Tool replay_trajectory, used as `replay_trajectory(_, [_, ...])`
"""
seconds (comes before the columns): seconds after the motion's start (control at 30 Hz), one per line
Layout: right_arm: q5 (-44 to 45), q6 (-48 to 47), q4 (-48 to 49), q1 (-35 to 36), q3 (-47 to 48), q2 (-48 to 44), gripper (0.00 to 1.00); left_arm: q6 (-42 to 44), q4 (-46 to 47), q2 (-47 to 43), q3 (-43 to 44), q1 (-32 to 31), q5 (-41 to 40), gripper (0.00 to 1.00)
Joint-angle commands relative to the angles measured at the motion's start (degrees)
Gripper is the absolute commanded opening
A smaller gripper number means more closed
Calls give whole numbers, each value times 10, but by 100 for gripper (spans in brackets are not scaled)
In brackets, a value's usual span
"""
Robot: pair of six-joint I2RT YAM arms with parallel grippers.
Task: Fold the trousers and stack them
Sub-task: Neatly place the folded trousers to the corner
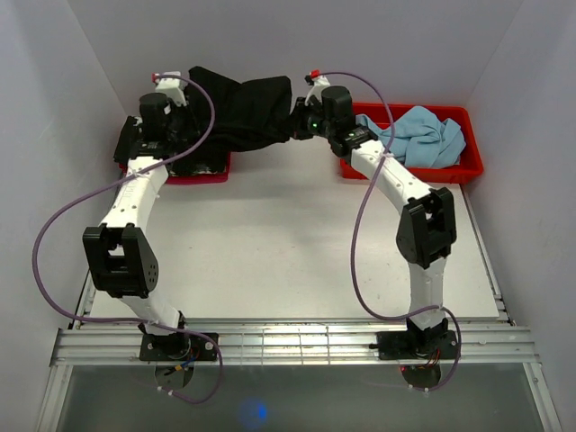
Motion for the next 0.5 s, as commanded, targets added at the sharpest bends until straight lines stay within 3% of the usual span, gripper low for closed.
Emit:
replay_trajectory(0.0, [-2,5,77,28,93,69,8,-3,56,19,51,80,-8,0])
replay_trajectory(0.13, [5,10,141,58,185,165,8,-2,114,38,55,139,1,0])
replay_trajectory(0.23, [23,10,234,79,199,204,8,7,178,49,35,176,3,0])
replay_trajectory(0.37, [120,-31,304,109,266,301,8,3,234,97,38,217,-13,0])
replay_trajectory(0.47, [180,-66,368,131,297,369,8,-49,224,162,91,258,-15,0])
